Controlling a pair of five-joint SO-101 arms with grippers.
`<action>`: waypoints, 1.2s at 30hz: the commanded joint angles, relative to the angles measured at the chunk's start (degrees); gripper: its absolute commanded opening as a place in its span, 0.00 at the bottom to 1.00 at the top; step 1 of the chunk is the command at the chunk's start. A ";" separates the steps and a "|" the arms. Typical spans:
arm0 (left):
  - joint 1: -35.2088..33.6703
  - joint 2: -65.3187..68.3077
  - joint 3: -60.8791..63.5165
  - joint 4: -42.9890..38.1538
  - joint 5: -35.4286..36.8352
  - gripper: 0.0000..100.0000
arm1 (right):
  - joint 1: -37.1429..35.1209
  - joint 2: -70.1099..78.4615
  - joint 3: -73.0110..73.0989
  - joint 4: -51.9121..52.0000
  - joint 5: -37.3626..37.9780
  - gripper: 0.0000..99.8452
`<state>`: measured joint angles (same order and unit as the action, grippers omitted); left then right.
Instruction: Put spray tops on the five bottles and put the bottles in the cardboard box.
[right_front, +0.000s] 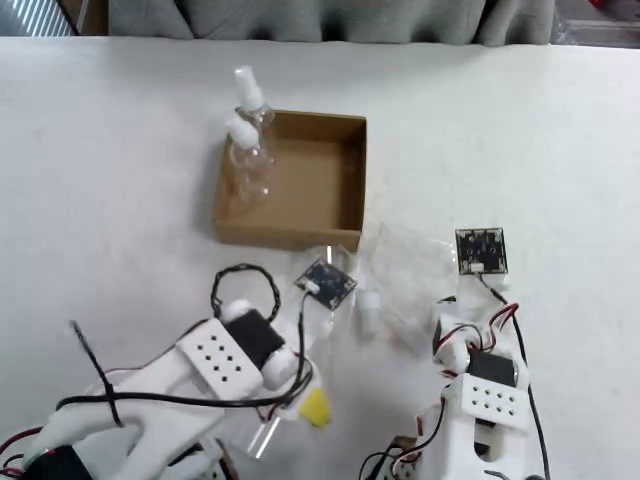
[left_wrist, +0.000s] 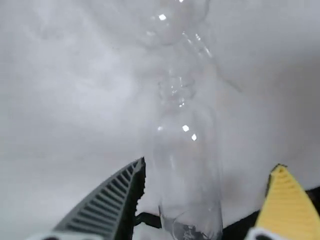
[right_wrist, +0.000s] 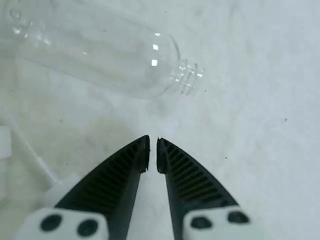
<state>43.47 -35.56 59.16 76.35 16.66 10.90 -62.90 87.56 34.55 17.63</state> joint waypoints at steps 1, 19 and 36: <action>-2.33 0.22 2.29 -4.13 -1.23 0.37 | -0.31 -0.92 -0.53 -1.19 0.62 0.02; -6.20 14.29 6.59 -22.42 -0.79 0.36 | -0.22 -0.92 -0.44 -1.19 0.62 0.02; -6.46 21.58 -6.51 -2.73 -6.77 0.29 | -0.22 -0.92 -0.44 -1.19 0.62 0.02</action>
<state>37.76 -14.46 56.79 67.65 12.26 10.81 -62.90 87.56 34.55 17.63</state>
